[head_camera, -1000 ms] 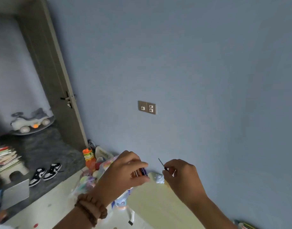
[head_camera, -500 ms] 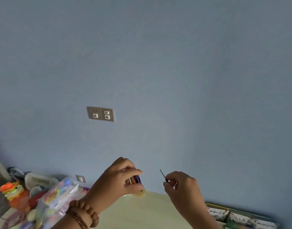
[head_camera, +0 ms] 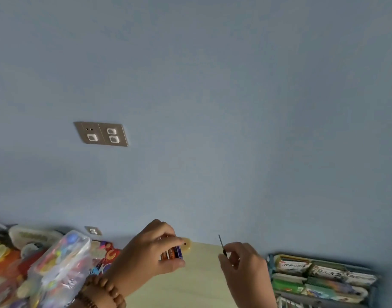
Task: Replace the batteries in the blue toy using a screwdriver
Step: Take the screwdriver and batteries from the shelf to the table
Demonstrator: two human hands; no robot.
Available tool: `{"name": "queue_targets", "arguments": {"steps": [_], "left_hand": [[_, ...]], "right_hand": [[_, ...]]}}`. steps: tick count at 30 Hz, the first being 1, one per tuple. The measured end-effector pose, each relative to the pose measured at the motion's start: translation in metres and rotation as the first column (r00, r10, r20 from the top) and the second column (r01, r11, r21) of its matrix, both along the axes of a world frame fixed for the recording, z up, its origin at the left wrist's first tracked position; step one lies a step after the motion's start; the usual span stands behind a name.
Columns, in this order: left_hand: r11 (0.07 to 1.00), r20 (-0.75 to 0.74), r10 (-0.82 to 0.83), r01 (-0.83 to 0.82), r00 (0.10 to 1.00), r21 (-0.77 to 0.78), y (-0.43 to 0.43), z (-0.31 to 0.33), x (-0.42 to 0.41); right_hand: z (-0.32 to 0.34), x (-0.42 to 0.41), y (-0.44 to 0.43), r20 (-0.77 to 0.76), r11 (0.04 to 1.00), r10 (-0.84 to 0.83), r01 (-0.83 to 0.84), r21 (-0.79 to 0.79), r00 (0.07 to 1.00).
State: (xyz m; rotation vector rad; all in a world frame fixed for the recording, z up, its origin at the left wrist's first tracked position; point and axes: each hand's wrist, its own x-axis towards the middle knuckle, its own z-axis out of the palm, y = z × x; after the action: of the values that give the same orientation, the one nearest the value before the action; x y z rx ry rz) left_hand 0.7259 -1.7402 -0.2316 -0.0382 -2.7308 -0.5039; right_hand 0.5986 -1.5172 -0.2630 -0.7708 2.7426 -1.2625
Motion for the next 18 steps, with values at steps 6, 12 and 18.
{"name": "queue_targets", "arguments": {"steps": [6, 12, 18], "left_hand": [[0.995, 0.104, -0.101, 0.103, 0.990, -0.017, -0.048, -0.111, -0.011], [0.984, 0.197, -0.134, 0.153, 0.971, -0.086, -0.091, -0.277, -0.005], [0.980, 0.192, -0.158, 0.178, 0.969, -0.090, -0.122, -0.430, -0.001]], "right_hand": [[-0.110, 0.000, -0.029, 0.082, 0.996, -0.093, 0.092, 0.013, 0.992], [-0.272, 0.019, -0.067, 0.199, 0.991, -0.119, 0.103, 0.090, 0.973], [-0.422, 0.048, -0.115, 0.308, 0.986, -0.132, 0.092, 0.141, 0.942]]}}
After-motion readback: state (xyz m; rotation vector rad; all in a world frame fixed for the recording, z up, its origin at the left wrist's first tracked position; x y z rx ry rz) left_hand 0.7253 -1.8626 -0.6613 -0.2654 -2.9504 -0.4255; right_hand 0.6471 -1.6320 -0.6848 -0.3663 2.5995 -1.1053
